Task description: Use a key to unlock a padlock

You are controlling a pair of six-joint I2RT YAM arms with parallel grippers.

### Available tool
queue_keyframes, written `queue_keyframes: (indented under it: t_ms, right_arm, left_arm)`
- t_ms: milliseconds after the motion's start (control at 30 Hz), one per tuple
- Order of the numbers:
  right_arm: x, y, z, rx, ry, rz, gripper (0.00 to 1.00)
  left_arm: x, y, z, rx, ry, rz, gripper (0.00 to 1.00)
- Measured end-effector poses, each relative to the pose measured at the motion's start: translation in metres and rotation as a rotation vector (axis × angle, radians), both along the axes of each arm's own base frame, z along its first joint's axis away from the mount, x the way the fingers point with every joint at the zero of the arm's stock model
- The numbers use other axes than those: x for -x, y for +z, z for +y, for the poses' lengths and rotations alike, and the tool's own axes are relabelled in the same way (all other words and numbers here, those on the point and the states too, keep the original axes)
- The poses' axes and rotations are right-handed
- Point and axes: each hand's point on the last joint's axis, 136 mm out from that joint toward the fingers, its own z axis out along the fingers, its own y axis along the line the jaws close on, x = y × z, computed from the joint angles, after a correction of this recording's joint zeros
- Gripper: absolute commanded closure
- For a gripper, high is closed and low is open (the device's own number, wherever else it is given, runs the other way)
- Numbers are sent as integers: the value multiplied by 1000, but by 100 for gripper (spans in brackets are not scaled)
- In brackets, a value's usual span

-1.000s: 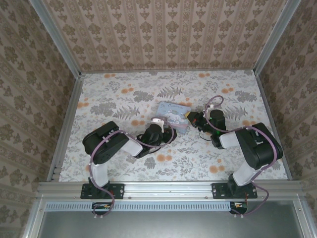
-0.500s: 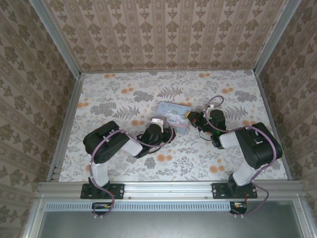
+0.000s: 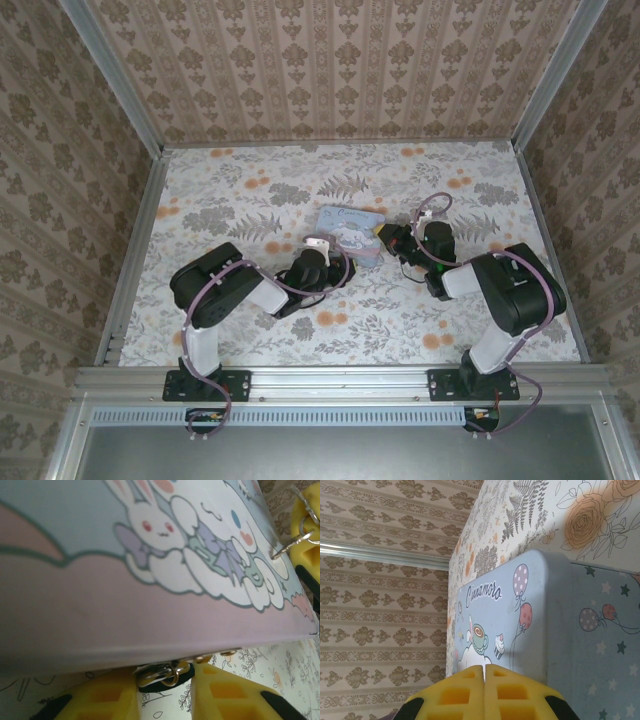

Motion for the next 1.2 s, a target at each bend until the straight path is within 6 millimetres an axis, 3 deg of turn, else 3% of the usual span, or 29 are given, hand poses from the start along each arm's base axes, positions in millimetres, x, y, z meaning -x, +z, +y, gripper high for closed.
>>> queue_keyframes:
  t_ms: [167, 767, 1133, 1200]
  right_arm:
    - [-1, 1, -1, -1, -2, -3, 100]
    - [5, 5, 5, -11, 51, 34, 100]
    - [12, 40, 7, -1, 85, -21, 100]
    - [10, 42, 7, 6, 85, -23, 100]
  left_arm:
    - [0, 0, 0, 20, 10, 23, 100]
    - [-7, 7, 15, 213, 62, 217, 100]
    - [-3, 6, 18, 235, 79, 315, 100]
    - [-4, 10, 19, 230, 79, 310, 91]
